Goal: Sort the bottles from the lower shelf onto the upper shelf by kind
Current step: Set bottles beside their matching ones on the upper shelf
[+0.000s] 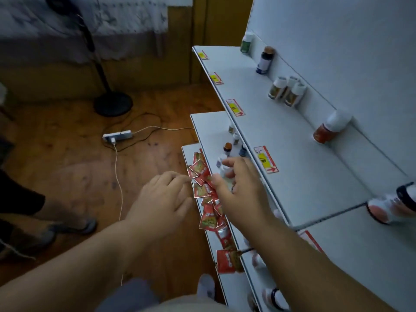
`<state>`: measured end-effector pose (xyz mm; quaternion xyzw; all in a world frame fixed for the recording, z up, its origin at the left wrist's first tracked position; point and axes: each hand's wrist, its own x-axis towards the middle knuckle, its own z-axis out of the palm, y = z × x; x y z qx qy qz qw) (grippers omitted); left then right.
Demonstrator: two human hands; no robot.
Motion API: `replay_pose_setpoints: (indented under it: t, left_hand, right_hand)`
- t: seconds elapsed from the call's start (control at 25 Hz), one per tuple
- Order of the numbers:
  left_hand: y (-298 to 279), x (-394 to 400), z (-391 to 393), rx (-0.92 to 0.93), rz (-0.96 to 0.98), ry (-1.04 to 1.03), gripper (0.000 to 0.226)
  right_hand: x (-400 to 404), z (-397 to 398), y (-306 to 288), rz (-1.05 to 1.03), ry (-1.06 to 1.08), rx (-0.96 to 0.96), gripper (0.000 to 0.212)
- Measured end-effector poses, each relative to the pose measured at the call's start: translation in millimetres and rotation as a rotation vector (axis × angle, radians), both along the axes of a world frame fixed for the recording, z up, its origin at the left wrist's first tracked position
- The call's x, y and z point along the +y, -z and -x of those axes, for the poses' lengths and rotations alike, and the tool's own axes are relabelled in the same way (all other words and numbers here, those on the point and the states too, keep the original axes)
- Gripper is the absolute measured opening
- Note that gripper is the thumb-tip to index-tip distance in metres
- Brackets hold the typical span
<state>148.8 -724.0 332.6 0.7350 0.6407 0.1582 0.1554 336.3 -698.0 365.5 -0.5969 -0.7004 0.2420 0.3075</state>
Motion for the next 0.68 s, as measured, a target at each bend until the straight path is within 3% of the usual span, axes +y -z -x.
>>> replay_pose_setpoints:
  t: [0.28,0.48,0.68]
  left_hand:
    - [34,175,93,-0.109,0.007,-0.030,0.041]
    - [56,324,147,-0.111,0.057,0.076,0.048]
    - [95,446,142,-0.156,0.118,0.203,0.054]
  right_hand:
    - [173,91,42,0.049,0.005,-0.035,0.030]
    - [289,139,67,0.150,0.189,-0.034,0.025]
    - [396,153,111,0.159,0.402,0.012,0.026]
